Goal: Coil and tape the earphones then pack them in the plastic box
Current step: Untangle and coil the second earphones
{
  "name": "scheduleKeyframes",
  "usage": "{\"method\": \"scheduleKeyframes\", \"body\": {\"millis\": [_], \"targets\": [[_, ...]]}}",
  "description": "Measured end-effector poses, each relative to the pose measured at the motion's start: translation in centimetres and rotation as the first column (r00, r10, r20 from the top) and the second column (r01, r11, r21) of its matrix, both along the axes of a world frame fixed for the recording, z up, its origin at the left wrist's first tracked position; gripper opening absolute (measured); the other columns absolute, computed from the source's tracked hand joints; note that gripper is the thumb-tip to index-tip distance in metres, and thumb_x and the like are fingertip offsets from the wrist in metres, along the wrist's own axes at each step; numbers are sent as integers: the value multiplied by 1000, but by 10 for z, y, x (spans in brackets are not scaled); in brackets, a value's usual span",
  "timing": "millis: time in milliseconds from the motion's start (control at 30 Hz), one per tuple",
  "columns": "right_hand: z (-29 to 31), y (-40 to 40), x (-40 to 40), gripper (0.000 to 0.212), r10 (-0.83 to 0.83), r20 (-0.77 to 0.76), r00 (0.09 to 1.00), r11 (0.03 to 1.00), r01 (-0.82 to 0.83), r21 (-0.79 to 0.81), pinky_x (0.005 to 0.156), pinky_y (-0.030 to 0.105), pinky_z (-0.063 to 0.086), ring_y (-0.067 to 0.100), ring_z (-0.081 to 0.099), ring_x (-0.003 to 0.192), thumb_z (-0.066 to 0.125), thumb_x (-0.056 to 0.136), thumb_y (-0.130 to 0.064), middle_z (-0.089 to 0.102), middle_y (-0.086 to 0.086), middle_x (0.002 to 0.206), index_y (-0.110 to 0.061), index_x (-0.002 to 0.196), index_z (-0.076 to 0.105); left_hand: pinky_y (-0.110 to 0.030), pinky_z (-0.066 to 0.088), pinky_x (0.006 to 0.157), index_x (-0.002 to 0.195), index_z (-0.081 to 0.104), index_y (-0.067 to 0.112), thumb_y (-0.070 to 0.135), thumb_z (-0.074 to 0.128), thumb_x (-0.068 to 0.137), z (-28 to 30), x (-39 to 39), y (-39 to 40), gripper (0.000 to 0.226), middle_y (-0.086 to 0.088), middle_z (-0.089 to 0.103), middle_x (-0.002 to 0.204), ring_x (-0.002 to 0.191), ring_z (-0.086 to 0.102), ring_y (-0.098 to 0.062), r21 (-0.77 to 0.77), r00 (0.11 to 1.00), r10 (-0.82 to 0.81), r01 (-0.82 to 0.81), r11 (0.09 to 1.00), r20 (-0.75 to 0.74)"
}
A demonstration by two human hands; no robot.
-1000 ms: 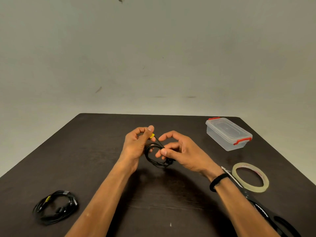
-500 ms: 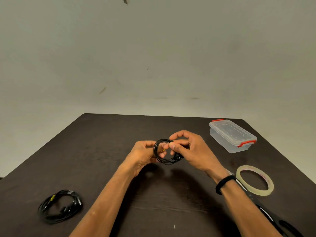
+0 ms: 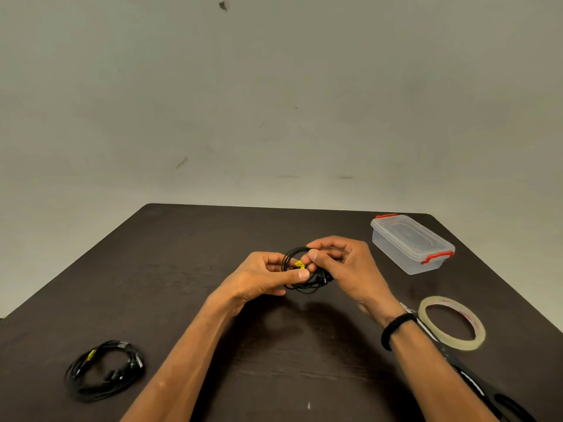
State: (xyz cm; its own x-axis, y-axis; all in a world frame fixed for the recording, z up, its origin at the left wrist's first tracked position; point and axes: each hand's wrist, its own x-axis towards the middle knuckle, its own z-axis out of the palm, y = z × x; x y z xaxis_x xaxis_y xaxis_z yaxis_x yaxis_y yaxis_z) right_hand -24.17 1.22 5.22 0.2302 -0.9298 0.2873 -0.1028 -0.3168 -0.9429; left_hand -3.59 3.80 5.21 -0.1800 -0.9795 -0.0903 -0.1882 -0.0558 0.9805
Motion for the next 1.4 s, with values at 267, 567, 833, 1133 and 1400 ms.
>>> {"method": "scheduleKeyframes", "body": {"millis": [267,567,833,1133,1400], "targets": [[-3,-1,3,11,-68,-16,998,998,68,-11,77,20,59,16,78,79,81,92,-11,81,11,83,-14,102,83,-26,61,81,109,77,15,32,75,95,-11,4,-8,22,0,79,101,96,71,-9,-47,999,43,-43,998,5],[-10,-5,3,9,-133,-113,985,991,128,-47,81,29,63,18,80,81,79,95,-14,82,4,83,-17,101,84,-33,53,91,103,80,6,-3,70,87,-5,5,-7,21,-7,76,100,89,67,-14,118,840,-43,126,985,-540],[-17,-6,11,9,-119,-234,965,992,103,-78,82,39,65,11,78,79,79,95,-17,81,-5,84,-24,96,85,-45,55,96,103,76,5,-2,74,90,-19,1,-11,15,-12,74,99,92,68,-21,-30,951,-51,44,999,-305],[-17,-6,9,7,-156,-216,964,988,150,-46,78,40,64,17,78,75,77,96,-23,80,0,75,-25,92,82,-29,56,79,124,54,45,28,80,87,-25,-11,-8,49,19,61,103,91,61,-2,-715,821,455,-84,695,346],[-11,-3,8,13,-95,-153,984,995,93,-18,75,33,60,13,73,72,77,97,-19,79,4,77,-22,86,83,-33,56,83,113,72,31,34,71,93,-22,-7,-9,20,15,65,113,104,60,-8,-862,747,501,188,472,437]]}}
